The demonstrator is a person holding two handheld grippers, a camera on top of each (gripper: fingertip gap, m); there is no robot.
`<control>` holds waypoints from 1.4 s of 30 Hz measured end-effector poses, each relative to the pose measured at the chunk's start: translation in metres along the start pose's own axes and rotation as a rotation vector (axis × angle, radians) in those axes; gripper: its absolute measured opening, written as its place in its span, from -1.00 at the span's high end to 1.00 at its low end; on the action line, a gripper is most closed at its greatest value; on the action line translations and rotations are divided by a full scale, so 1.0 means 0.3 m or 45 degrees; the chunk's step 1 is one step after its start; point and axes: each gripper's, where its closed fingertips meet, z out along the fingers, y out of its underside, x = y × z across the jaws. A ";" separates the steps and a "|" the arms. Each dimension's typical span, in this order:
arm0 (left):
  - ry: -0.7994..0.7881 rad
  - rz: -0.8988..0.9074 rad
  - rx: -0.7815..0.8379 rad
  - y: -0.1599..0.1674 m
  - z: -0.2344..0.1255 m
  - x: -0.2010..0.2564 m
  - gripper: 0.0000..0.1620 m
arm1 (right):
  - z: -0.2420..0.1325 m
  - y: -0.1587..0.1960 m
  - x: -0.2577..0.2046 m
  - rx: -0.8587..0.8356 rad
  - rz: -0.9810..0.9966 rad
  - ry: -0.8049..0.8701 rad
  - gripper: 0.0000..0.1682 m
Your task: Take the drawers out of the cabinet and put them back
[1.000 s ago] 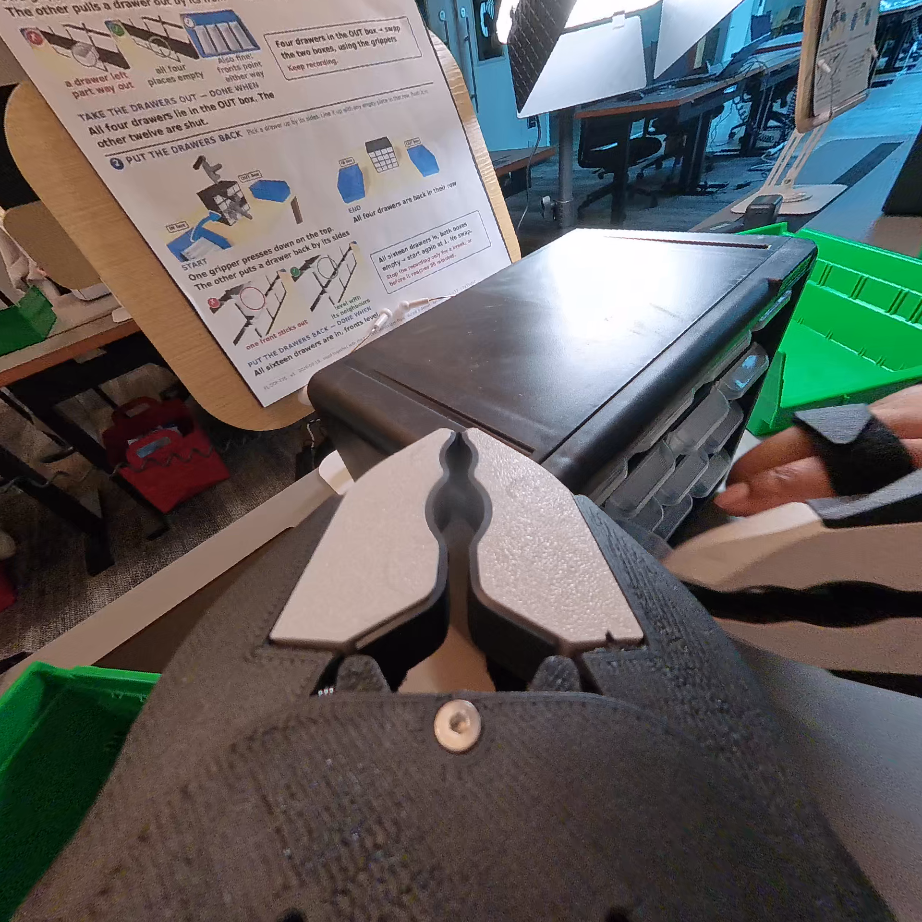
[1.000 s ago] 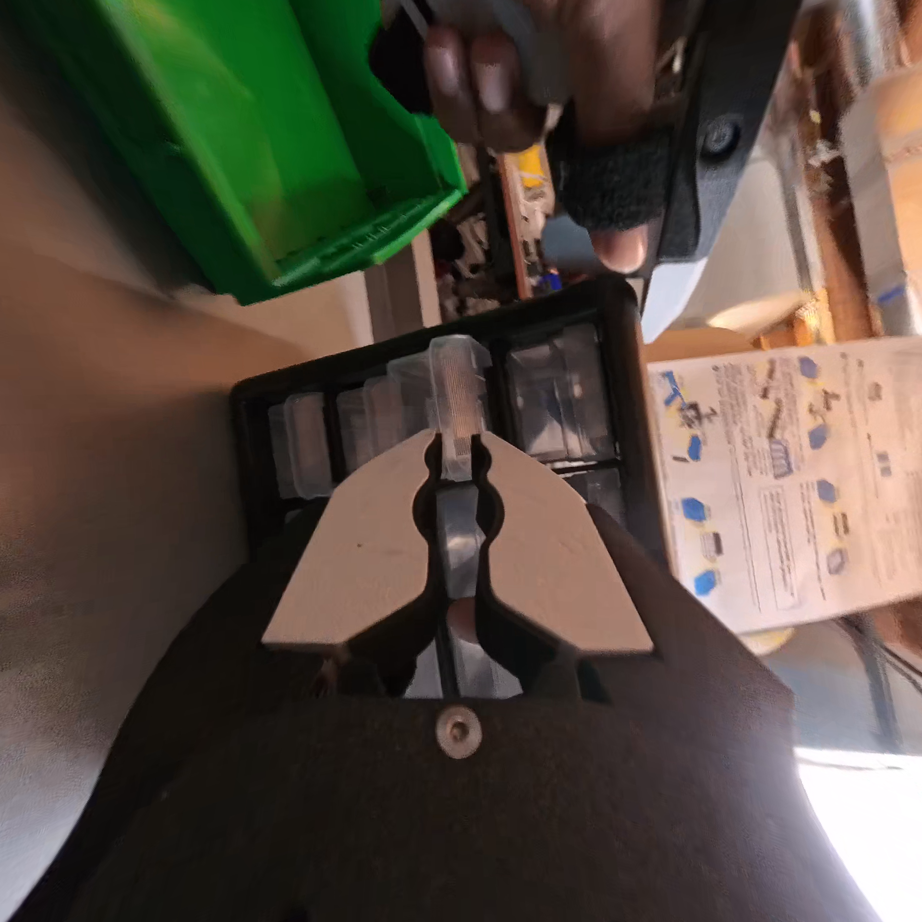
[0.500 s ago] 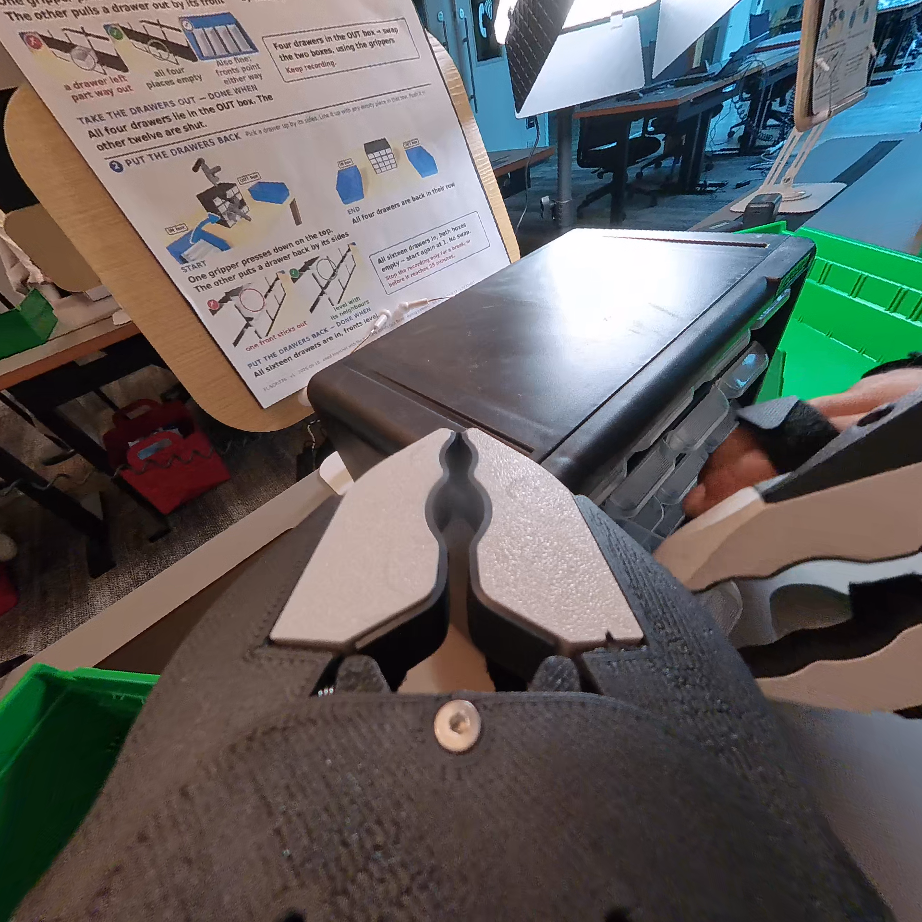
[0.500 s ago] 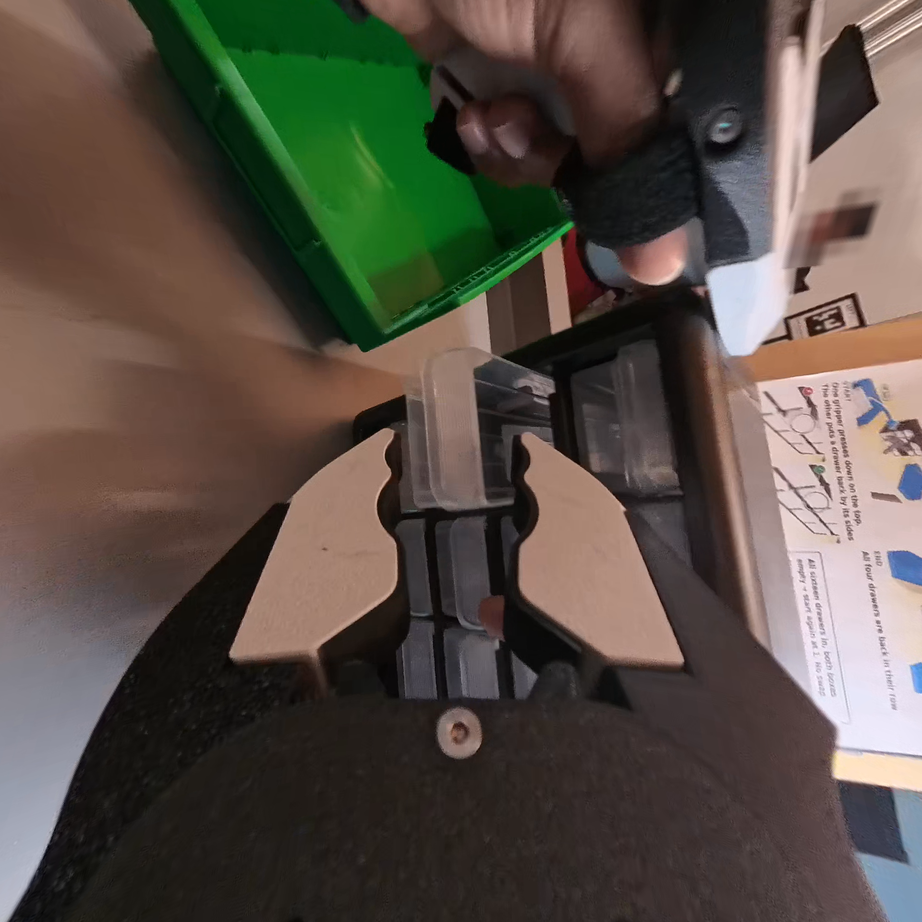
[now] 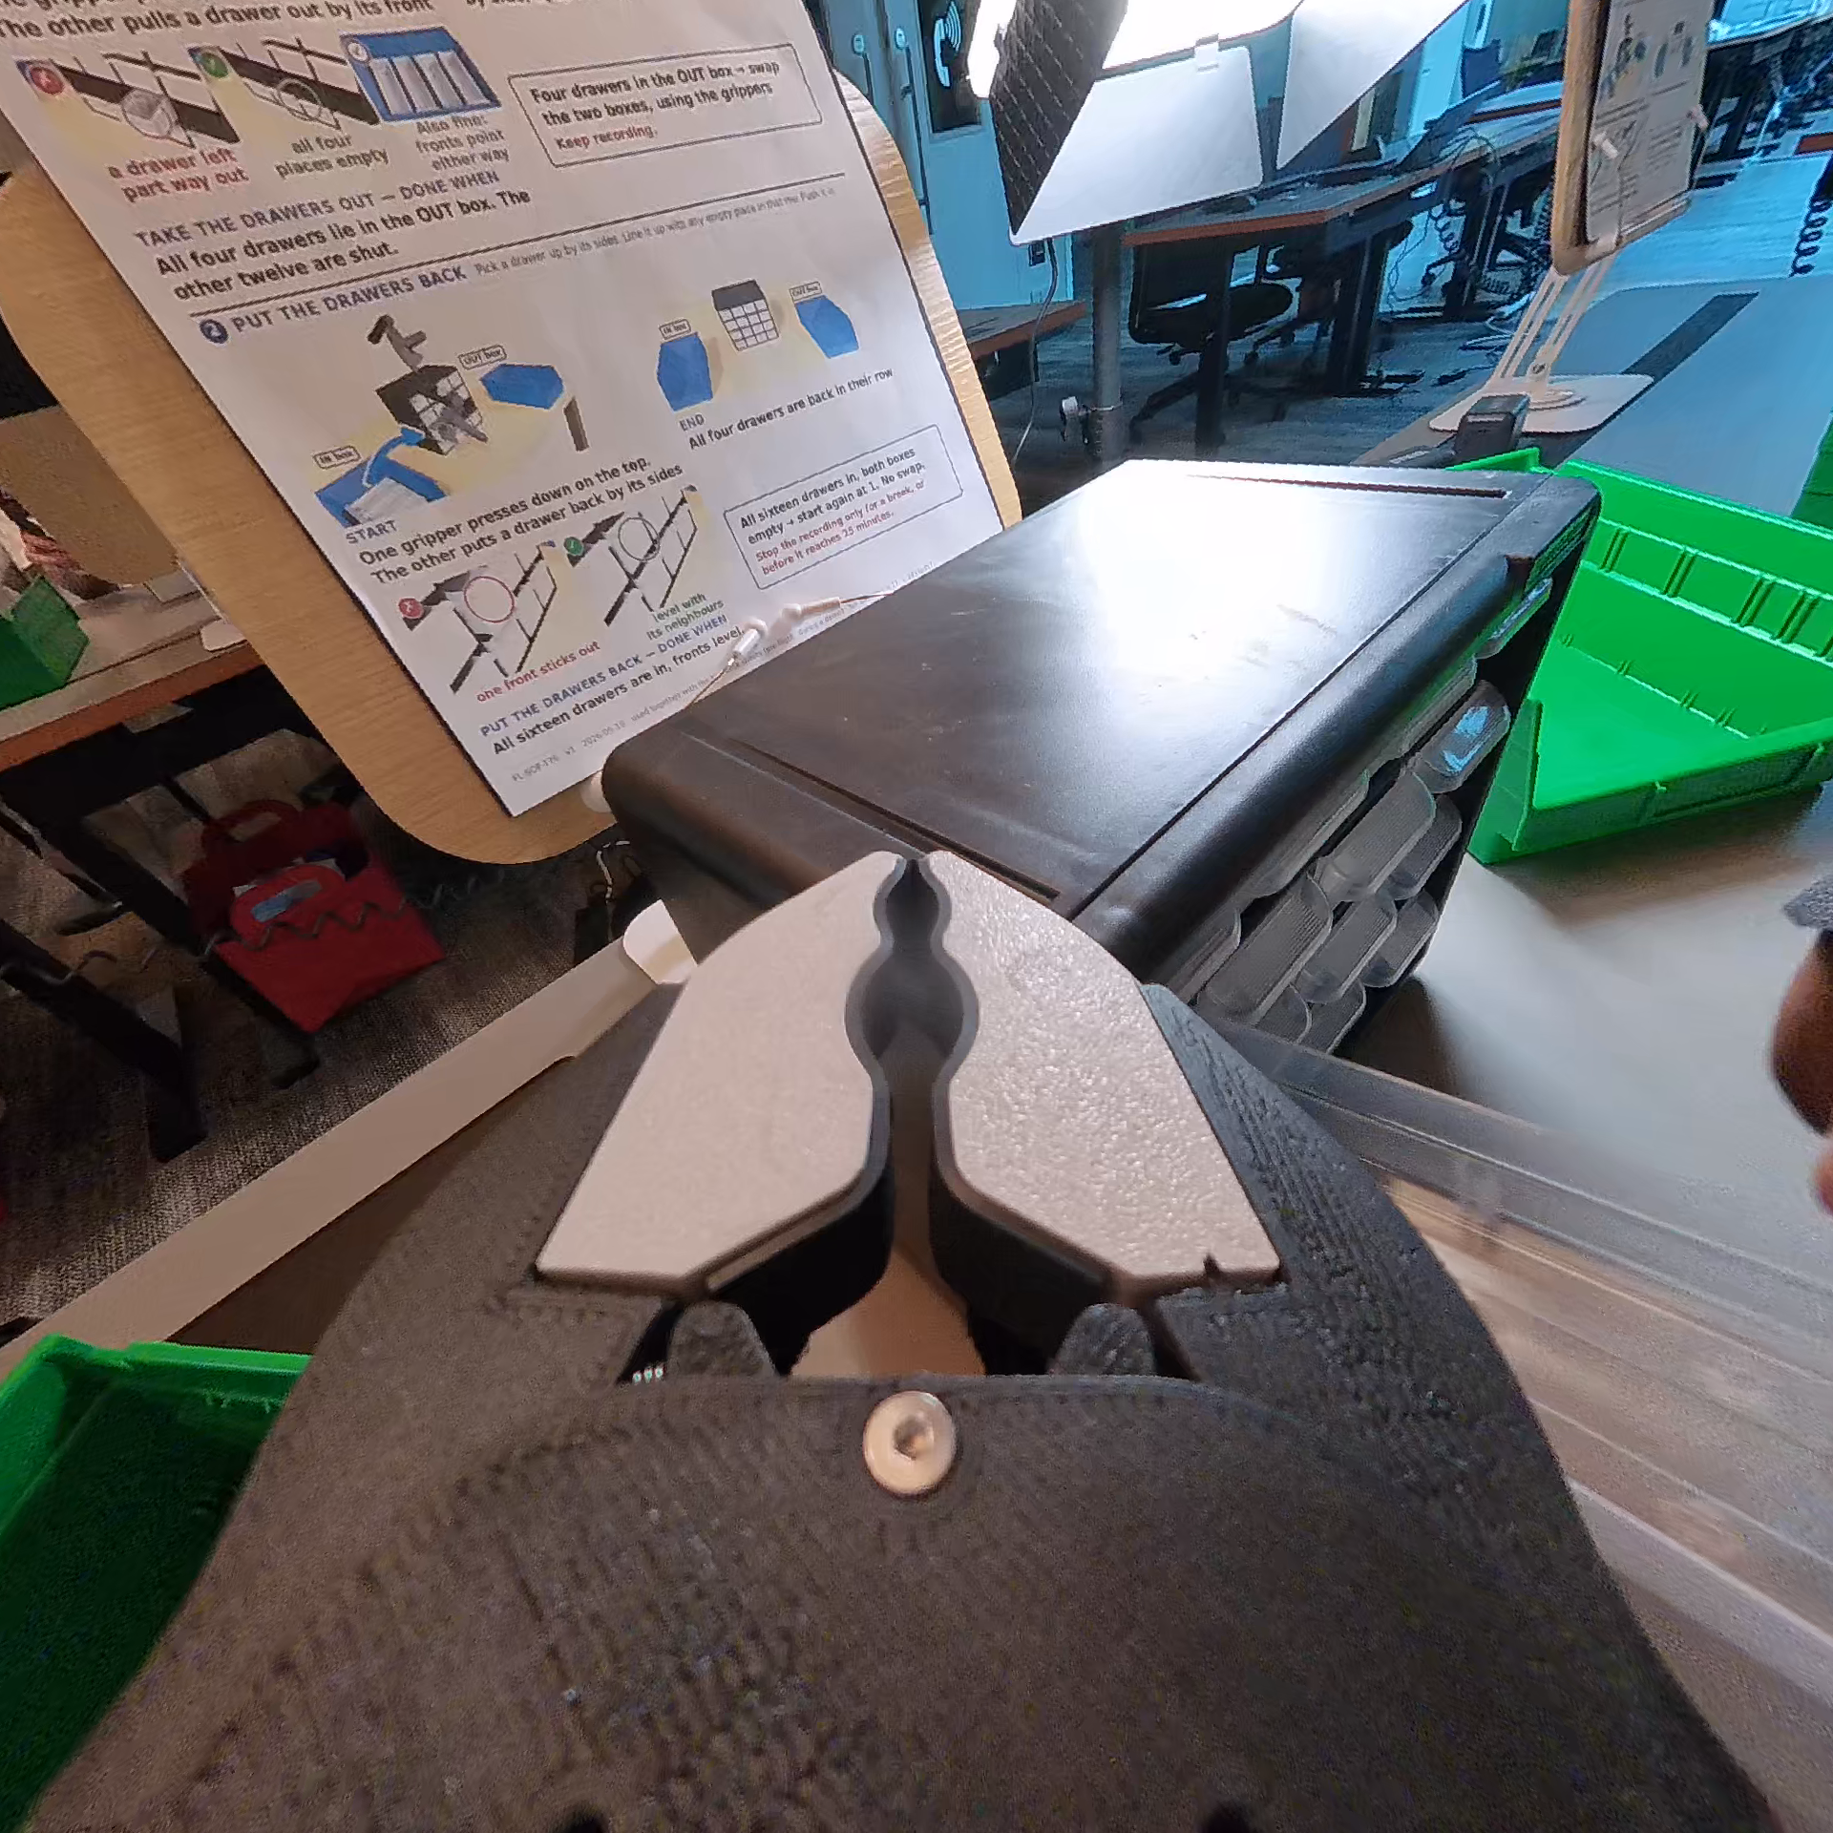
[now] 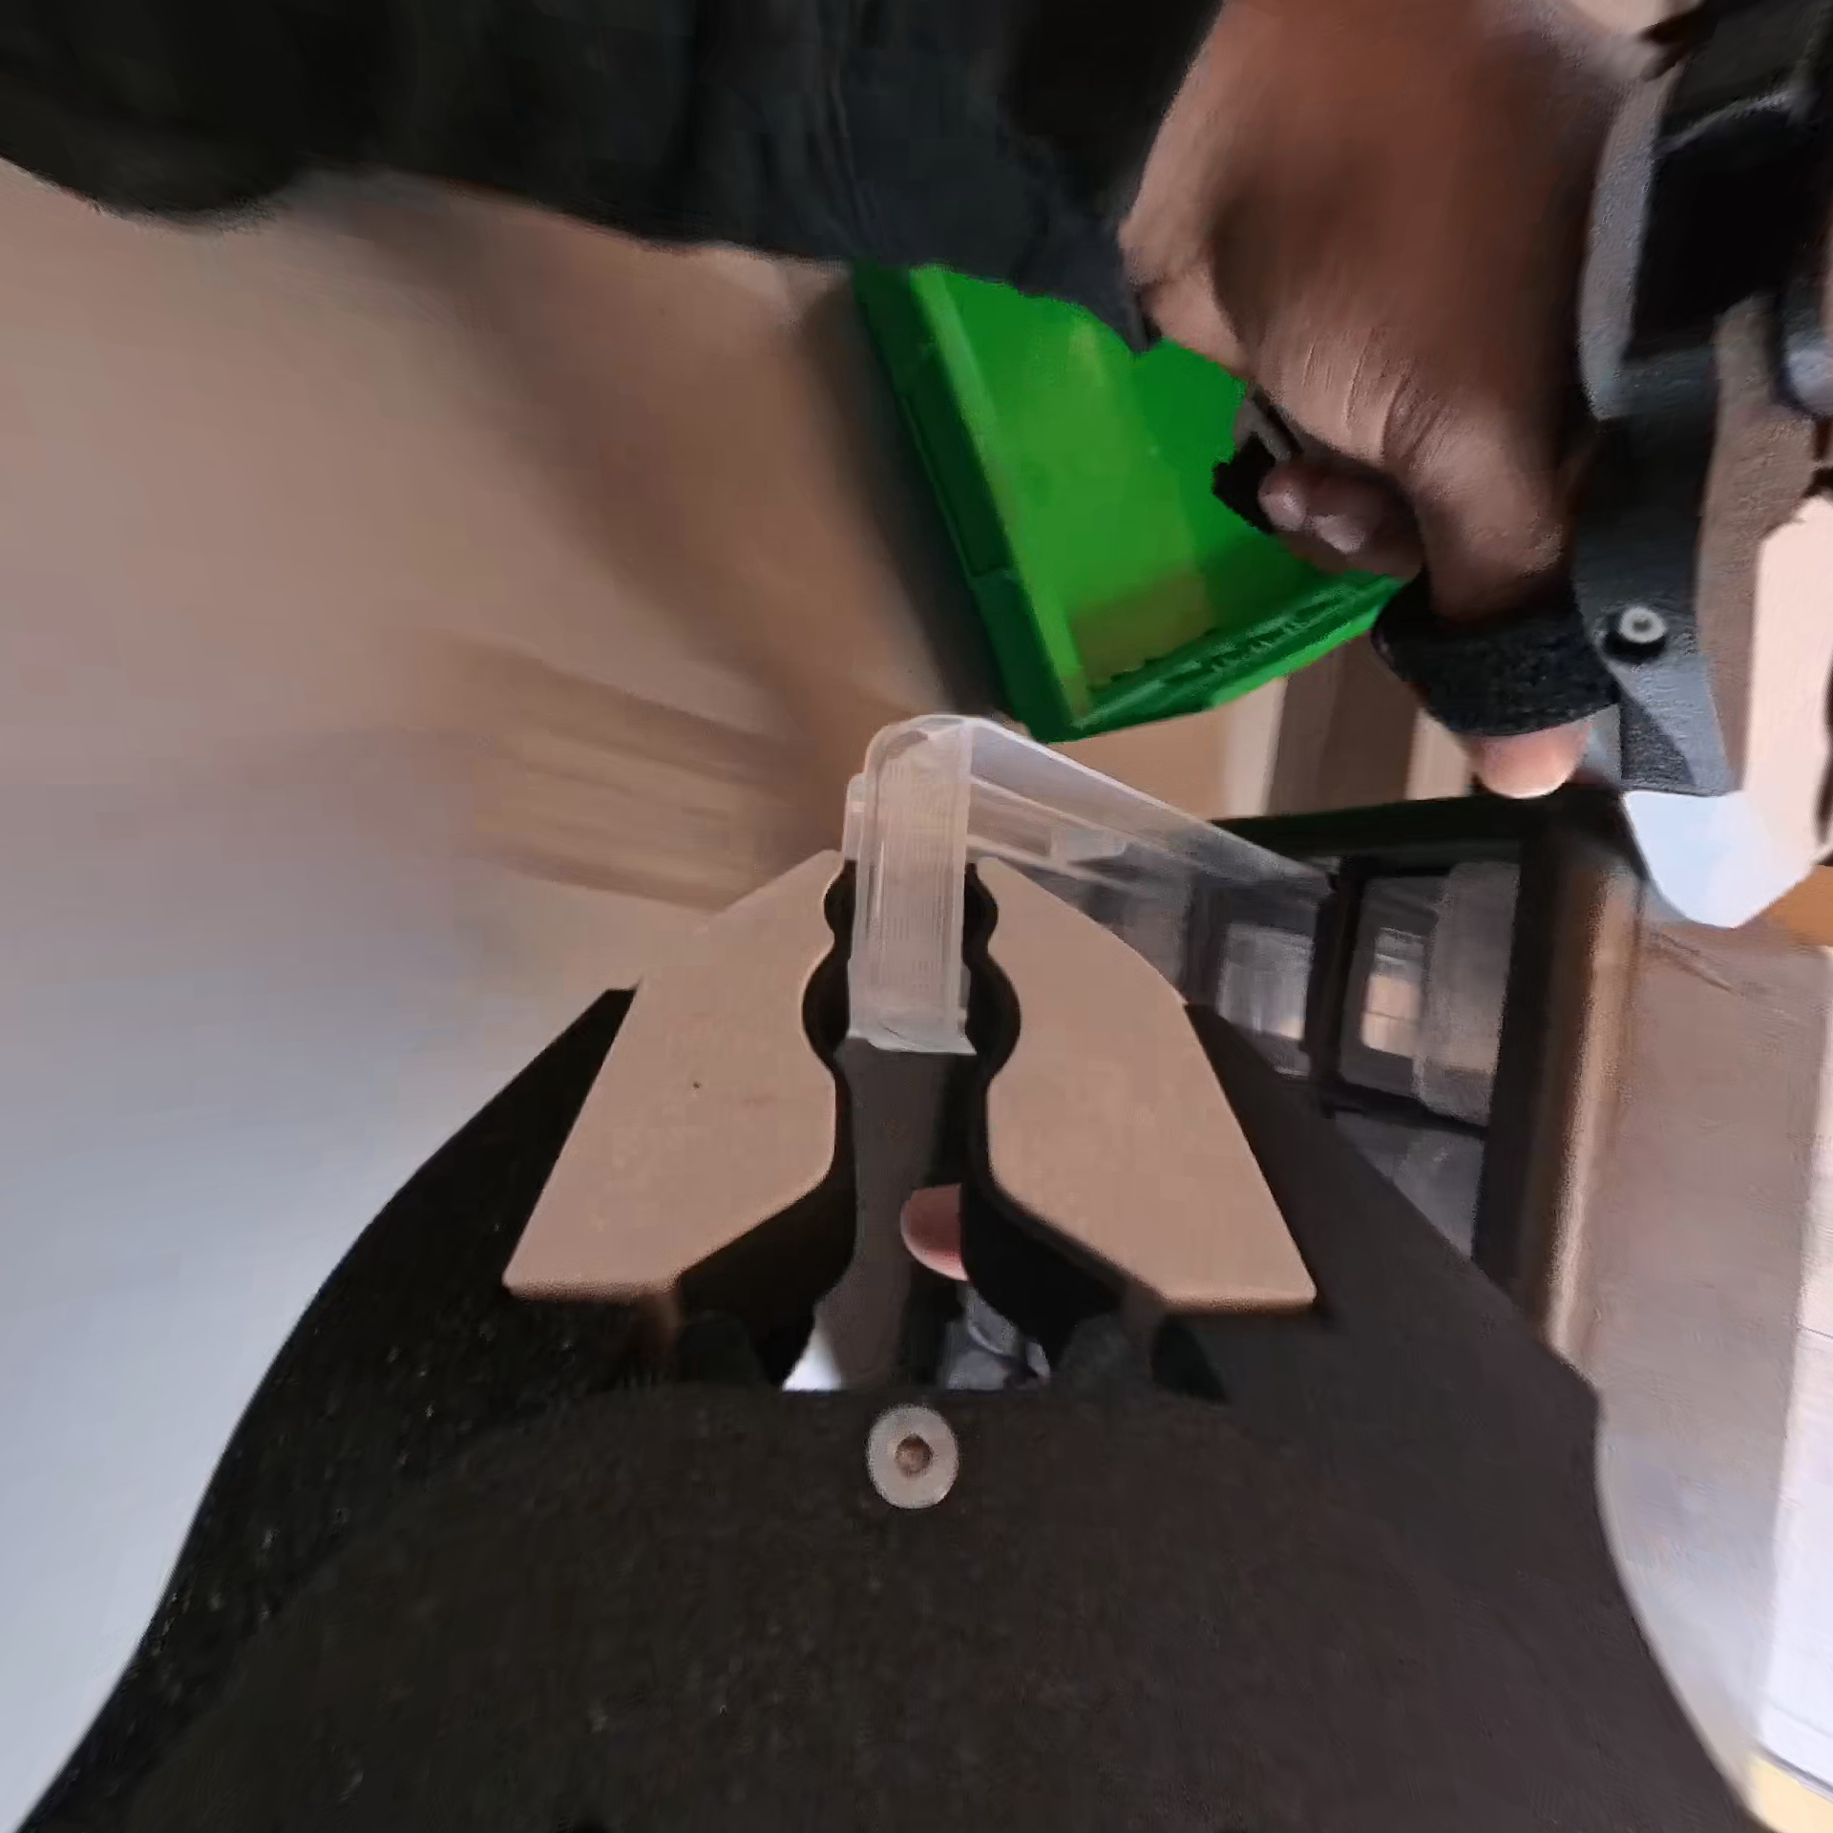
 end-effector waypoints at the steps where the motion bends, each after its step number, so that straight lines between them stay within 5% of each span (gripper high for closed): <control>1: -0.001 0.001 0.000 0.000 0.000 0.000 1.00 | -0.022 -0.018 -0.008 0.033 0.059 -0.083 0.77; 6: -0.003 0.004 0.003 0.000 0.000 0.000 1.00 | -0.144 -0.098 0.059 0.255 0.453 -0.401 0.77; 11: -0.001 0.010 0.004 0.000 -0.003 0.002 1.00 | -0.271 -0.135 0.101 0.539 0.807 -0.470 0.77; 18: 0.018 -0.018 0.016 0.000 -0.004 0.005 1.00 | -0.515 -0.035 -0.019 0.671 0.988 -0.163 0.77; 28: 0.025 -0.026 0.021 0.000 -0.006 0.007 1.00 | -0.718 0.549 0.146 0.307 1.531 0.506 0.77; 36: 0.055 -0.076 0.038 0.000 -0.008 0.010 1.00 | -0.624 1.285 0.281 -0.457 1.678 0.946 0.77; 42: 0.121 -0.139 0.061 -0.001 -0.008 0.015 1.00 | -0.526 1.590 0.340 -0.602 1.808 1.048 0.77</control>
